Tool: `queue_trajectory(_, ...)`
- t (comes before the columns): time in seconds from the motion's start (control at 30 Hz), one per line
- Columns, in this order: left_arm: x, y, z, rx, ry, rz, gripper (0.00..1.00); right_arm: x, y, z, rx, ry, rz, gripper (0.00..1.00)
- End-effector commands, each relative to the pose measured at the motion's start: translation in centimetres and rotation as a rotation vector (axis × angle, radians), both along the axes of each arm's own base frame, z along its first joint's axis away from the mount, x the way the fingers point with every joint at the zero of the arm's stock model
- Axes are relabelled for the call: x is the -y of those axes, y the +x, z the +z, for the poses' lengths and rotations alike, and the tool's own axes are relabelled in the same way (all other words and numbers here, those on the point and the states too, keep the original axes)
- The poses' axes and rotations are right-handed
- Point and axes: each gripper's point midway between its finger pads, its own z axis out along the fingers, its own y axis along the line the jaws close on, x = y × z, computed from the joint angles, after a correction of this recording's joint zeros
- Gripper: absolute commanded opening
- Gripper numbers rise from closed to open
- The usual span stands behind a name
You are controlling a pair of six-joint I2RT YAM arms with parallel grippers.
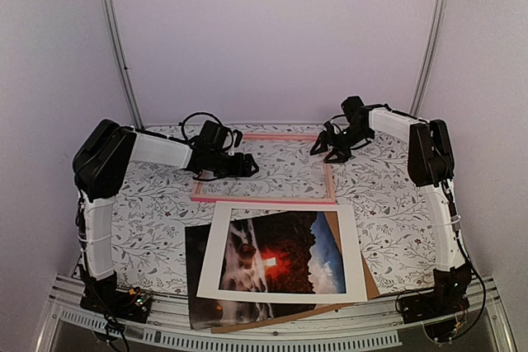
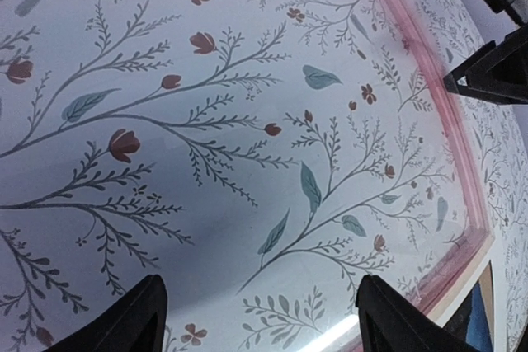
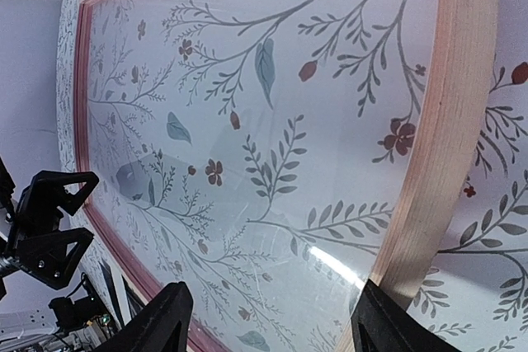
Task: Put the photo into the frame
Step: Place the glass panel on the frame body.
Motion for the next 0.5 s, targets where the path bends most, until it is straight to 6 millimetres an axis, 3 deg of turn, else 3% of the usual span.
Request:
queue_trajectory(0.0, 0.60, -0.11, -0.45, 0.011, 0.014, -0.014, 0.82, 1.76, 1.24, 2.22, 0.074, -0.064, -0.033, 0.69)
queue_trajectory(0.47, 0.29, -0.12, -0.82, 0.012, 0.037, -0.007, 0.82, 2.55, 1.65, 3.17, 0.098, -0.083, -0.051, 0.70)
